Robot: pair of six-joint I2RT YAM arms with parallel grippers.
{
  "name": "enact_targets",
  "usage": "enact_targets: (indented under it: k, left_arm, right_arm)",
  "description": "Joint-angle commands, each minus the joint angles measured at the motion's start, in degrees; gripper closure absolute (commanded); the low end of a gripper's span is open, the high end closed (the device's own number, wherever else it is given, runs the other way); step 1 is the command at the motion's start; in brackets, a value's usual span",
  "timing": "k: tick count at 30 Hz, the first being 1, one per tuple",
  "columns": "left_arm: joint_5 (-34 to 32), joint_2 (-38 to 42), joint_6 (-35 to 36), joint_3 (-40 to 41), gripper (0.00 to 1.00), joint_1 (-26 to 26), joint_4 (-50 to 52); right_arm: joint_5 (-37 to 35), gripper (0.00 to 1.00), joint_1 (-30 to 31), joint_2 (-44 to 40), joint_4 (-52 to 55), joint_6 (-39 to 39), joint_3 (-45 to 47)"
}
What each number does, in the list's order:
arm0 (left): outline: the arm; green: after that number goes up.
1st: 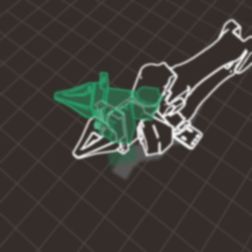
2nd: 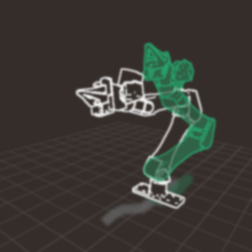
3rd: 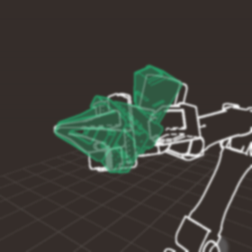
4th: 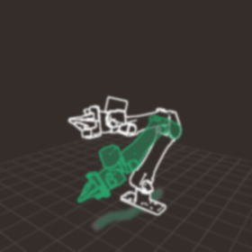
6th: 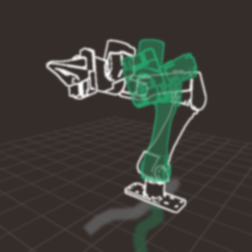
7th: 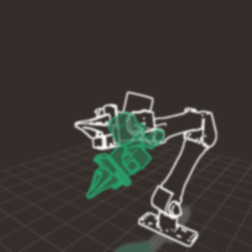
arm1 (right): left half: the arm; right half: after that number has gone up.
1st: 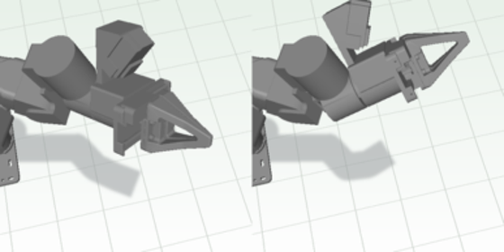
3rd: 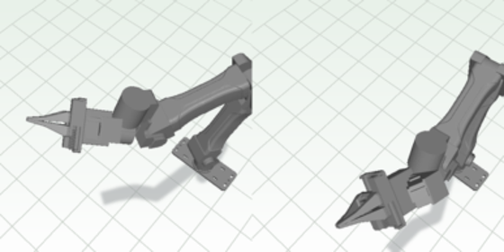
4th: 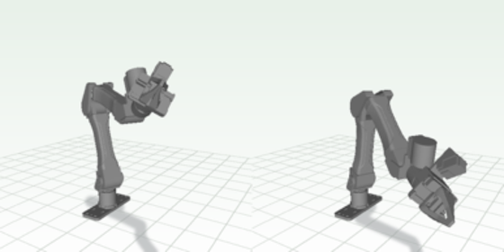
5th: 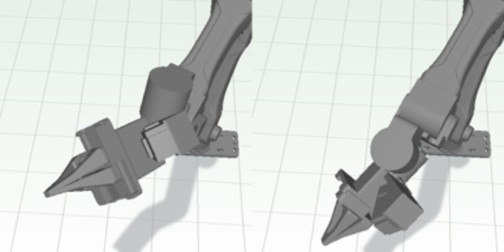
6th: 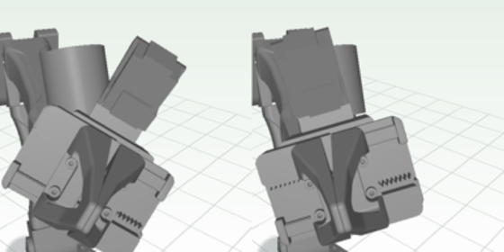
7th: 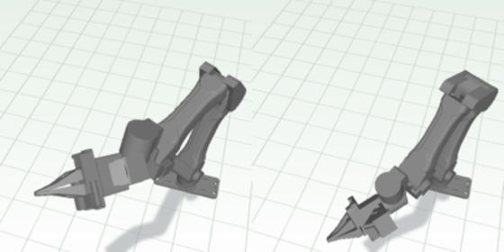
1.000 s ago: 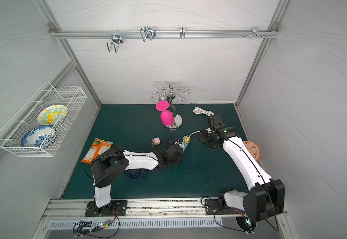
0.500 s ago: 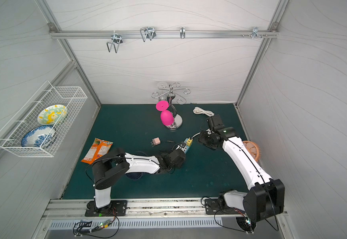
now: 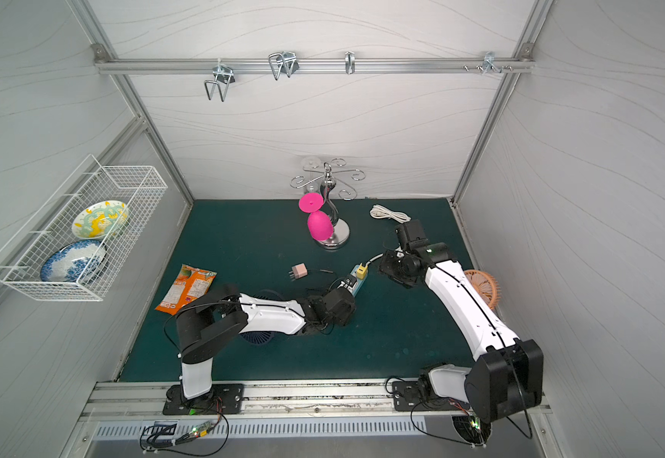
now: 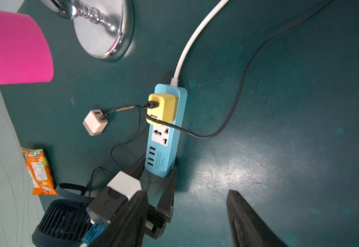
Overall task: Unplug the desk fan from the power strip
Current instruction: Adjust the socket at the center of the board.
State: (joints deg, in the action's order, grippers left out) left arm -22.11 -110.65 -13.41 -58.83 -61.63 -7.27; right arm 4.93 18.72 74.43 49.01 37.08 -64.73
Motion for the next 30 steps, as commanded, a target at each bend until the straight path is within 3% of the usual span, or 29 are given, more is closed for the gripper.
enact_targets:
  k: [1, 5, 12, 17, 24, 30]
  left_arm:
    - [-0.91, 0.03, 1.06, -0.69, 0.28, -0.25, -3.42]
    - [-0.82, -0.58, 1.9, -1.03, 0.28, -0.25, -4.92]
    - [-0.79, -0.81, 1.31, 0.63, 0.48, 0.1, -6.98]
    - [-1.29, -0.3, 1.02, 2.24, 0.51, 0.17, -9.29]
    - [-0.84, -0.51, 2.13, 2.75, 0.75, 0.19, -10.5]
    - [-0.97, -0.62, 2.38, 2.15, 0.78, 0.19, -10.15]
  right_arm:
    - [-0.45, 0.35, 0.62, 2.39, 3.25, -1.13, -2.81]
    - [-1.34, 0.34, 2.16, 5.99, 5.34, -1.58, -6.05]
    - [-2.41, 0.35, 5.0, 13.34, 7.78, -1.19, -12.69]
    - [-0.94, 0.36, 5.21, 17.7, 7.81, 0.33, -15.94]
    - [-0.68, 0.38, 6.02, 23.43, 9.02, 1.35, -19.69]
    - [-2.54, 0.4, 6.81, 28.77, 11.67, 0.67, -23.83]
